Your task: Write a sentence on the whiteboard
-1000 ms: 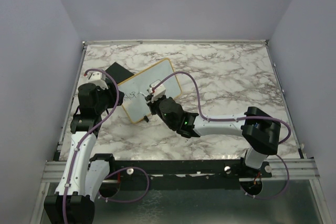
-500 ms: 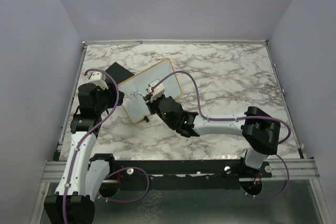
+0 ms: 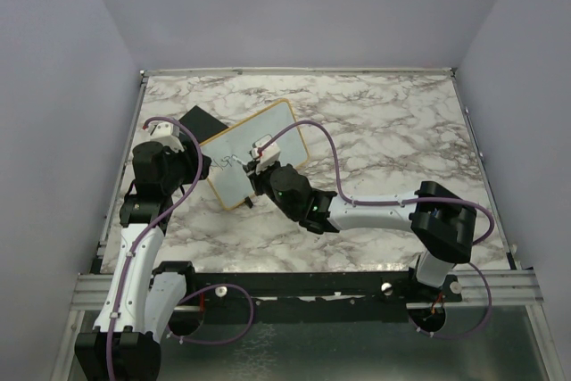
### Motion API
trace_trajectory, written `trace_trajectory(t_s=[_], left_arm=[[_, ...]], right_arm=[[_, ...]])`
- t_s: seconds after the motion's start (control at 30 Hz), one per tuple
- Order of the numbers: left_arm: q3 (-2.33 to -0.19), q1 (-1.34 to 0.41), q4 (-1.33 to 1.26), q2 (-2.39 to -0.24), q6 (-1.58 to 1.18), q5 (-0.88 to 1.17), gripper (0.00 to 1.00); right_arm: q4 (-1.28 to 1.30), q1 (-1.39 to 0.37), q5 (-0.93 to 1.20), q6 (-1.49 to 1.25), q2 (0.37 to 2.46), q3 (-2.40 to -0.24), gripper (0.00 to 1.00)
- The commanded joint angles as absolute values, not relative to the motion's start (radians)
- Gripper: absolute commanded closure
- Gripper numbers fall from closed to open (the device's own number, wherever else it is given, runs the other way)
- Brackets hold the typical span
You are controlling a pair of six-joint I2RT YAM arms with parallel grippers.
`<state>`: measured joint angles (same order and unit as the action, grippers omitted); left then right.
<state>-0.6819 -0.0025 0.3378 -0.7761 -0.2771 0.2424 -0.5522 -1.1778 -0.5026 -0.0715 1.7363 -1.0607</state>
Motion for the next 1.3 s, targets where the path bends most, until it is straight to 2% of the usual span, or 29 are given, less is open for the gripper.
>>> trace_trajectory(t_s=[0.0,1.27], left_arm=[[-0.676,-0.009,0.329,-0.767,-0.282,0.239,0.51],[-0.675,-0.008,0.329,-0.765,-0.282,0.239,0.51]], right_arm=[[-0.542,-1.173,-0.492,-0.092,1.745,-1.036,1.00],[-0.543,-1.185,-0.593,-0.089,1.716,-1.007,1.00]])
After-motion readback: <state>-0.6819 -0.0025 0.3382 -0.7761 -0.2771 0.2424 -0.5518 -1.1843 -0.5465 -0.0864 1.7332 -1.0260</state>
